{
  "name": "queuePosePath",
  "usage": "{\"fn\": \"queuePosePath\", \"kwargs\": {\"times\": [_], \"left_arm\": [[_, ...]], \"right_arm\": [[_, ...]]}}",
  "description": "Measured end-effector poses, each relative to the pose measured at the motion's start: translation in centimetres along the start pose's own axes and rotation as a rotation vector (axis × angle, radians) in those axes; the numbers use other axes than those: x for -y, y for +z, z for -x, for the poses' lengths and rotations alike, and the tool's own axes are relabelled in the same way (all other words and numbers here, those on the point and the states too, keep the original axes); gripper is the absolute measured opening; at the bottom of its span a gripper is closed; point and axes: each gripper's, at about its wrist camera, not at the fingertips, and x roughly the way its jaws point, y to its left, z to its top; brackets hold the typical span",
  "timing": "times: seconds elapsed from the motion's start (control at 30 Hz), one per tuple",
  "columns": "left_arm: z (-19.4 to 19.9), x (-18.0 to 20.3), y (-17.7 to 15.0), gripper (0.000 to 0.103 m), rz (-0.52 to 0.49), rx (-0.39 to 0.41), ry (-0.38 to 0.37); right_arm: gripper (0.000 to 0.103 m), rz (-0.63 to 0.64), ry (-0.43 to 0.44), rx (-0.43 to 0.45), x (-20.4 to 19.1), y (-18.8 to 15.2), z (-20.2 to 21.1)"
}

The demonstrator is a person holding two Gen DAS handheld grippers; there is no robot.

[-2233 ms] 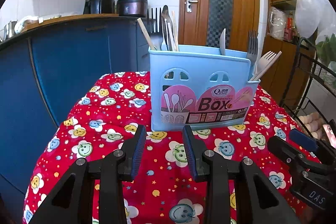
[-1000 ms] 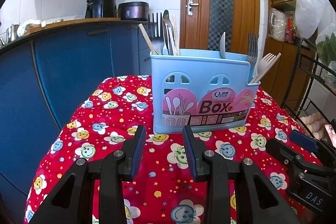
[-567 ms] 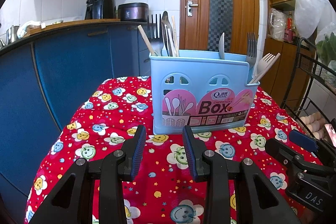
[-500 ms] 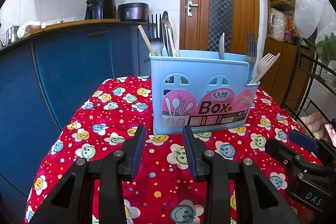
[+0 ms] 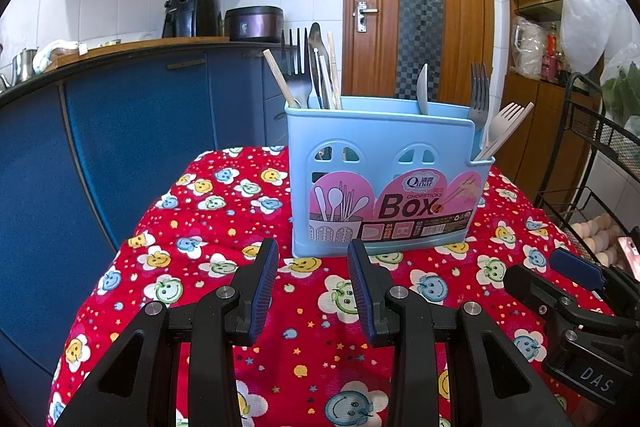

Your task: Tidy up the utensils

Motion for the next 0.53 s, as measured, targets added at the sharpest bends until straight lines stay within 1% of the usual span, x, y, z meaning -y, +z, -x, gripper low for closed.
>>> {"fn": "queuePosePath", "kwargs": {"times": [0.53], "left_arm": [[0.06, -0.16, 0.13, 0.037, 0.010, 0.005, 0.004]], "right_arm": [[0.073, -0.005, 0.000, -0.002, 0.16, 0.02, 0.01]]}}
